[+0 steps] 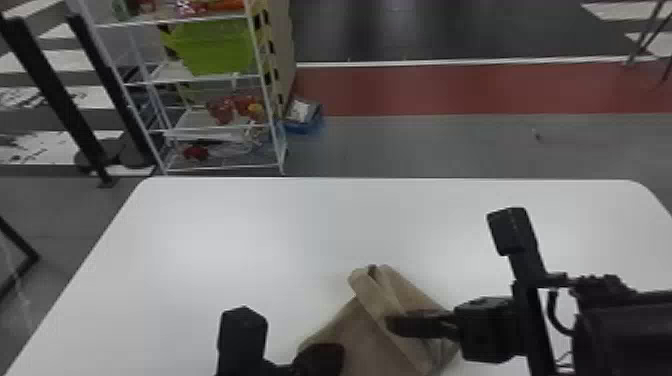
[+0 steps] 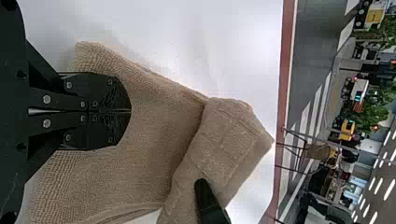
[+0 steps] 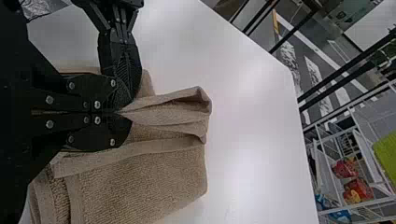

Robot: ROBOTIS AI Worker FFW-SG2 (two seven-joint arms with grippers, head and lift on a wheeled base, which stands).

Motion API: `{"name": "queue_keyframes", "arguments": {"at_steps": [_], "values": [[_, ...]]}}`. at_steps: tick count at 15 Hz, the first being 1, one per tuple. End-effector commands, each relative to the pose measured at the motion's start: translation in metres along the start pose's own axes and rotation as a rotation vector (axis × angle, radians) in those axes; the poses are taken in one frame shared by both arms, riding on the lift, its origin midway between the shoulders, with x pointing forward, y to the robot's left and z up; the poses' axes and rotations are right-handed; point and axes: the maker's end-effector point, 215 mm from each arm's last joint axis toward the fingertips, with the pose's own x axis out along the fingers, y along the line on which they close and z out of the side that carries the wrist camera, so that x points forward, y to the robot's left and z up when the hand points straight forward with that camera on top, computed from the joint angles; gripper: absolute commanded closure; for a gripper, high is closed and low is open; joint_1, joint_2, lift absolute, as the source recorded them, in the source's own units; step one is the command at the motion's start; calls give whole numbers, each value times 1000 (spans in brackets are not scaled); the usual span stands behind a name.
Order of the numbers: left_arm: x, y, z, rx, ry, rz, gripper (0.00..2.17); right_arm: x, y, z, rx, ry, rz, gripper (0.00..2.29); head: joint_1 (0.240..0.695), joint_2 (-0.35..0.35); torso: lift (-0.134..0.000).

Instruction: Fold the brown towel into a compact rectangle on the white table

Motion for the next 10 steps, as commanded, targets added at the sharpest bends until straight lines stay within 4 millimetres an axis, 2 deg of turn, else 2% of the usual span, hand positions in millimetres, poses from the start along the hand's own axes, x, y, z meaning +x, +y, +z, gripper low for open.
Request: {"name": "queue_keyframes", "arguments": {"at_steps": [1, 10], "values": [[1, -3, 2, -1, -7, -8, 1727, 12, 0, -7, -19, 31, -7, 1281, 695, 103, -123], [1, -9, -2, -3, -5, -20, 1727, 27, 14, -25, -46, 78, 7, 1281, 695, 130, -123]]}}
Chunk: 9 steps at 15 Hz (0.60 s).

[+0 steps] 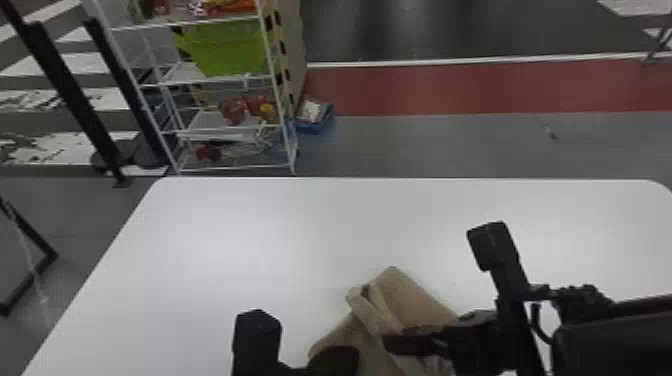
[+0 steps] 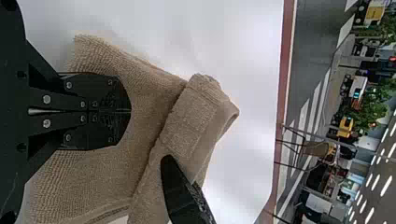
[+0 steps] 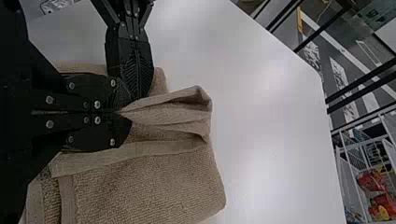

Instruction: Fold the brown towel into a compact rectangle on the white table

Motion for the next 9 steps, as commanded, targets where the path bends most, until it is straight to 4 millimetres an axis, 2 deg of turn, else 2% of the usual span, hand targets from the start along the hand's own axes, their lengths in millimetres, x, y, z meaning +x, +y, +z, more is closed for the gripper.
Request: {"name": "queue_keyframes", "arguments": {"at_steps": [1, 4, 6, 7, 8, 9], "values": [[1, -4, -1, 0, 0, -7, 1727, 3, 9, -5, -7, 9, 9, 1281, 695, 133, -123], [0, -5, 0, 3, -9, -8, 1727, 3, 21, -7, -28, 13, 12, 1281, 695, 144, -123], [-2, -7, 0, 4, -16, -9, 1727, 6, 14, -9, -34, 24, -16, 1271, 695, 151, -123], [-2, -7, 1, 5, -18, -9, 1727, 11, 10, -15, -27, 38, -19, 890, 695, 152, -123], [-3, -8, 2, 7, -23, -10, 1727, 14, 10, -19, -16, 42, -3, 400, 695, 151, -123], [-3, -9, 1, 6, -23, -12, 1727, 15, 12, -23, -12, 44, 6, 174, 695, 148, -123]]}}
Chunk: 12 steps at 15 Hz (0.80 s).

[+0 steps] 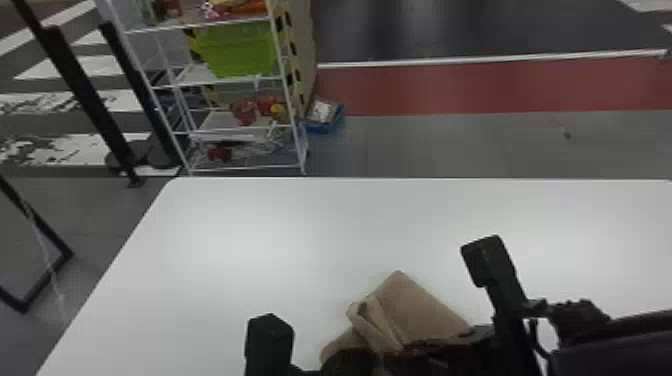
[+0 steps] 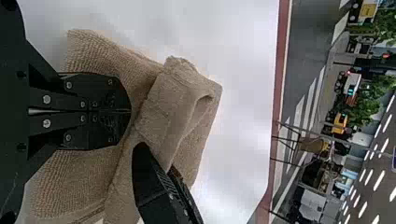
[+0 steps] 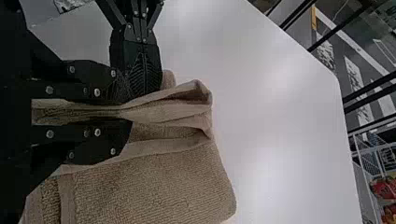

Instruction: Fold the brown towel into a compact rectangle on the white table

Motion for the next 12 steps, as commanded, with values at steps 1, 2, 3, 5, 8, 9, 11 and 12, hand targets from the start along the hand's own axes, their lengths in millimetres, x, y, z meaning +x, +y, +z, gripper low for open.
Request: {"name": "queue_keyframes", "arguments": {"at_steps": [1, 2, 3, 5, 8, 9, 11, 12], "values": [[0, -1, 0, 1, -3, -1, 1727, 3, 5, -6, 6, -6, 31, 49, 695, 148, -123], [-1, -2, 0, 1, -6, -2, 1727, -2, 13, -3, 6, -31, 58, 46, 695, 149, -123], [-2, -2, 1, 2, -11, -3, 1727, -8, 21, -2, 18, -49, 88, 49, 695, 154, -123], [-4, -4, -1, 2, -8, -5, 1727, -25, 40, 3, 50, -100, 171, 49, 695, 162, -123], [-7, 0, 4, 4, -16, 3, 1727, -58, 47, 8, 135, -177, 274, 49, 695, 172, -123], [-11, 4, 8, 7, -24, 14, 1723, -62, 40, 6, 154, -187, 267, 53, 695, 170, -123], [-22, 17, 19, 7, -46, 41, 1700, -73, 33, 5, 182, -216, 276, 70, 695, 149, -123], [-30, 24, 24, 8, -57, 54, 1642, -78, 29, 5, 190, -236, 278, 97, 695, 145, -123]]}}
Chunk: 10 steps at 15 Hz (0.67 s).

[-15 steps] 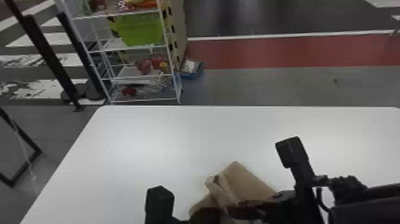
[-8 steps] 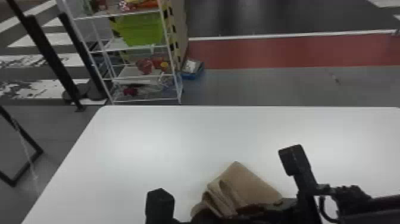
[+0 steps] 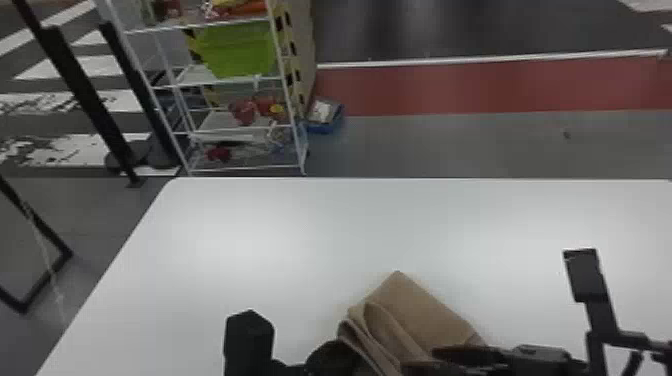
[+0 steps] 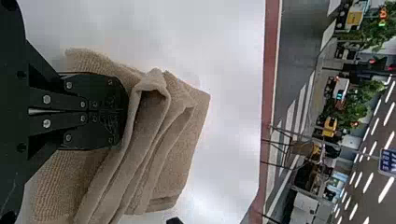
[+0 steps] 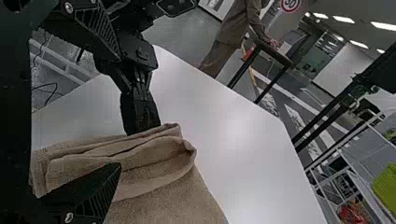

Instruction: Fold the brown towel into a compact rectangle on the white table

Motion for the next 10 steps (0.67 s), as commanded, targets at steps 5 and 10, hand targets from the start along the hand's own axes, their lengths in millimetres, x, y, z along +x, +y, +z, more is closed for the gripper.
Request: {"name": "queue_keyframes", "arguments": {"at_steps": [5, 10], "values": [[-52, 52, 59, -9, -151, 81, 1642, -35, -21, 18, -60, -106, -89, 481, 695, 162, -123], [-63, 57, 77, -10, -218, 45, 1646, -59, -54, 15, -115, -161, -186, 1683, 695, 170, -123]]}}
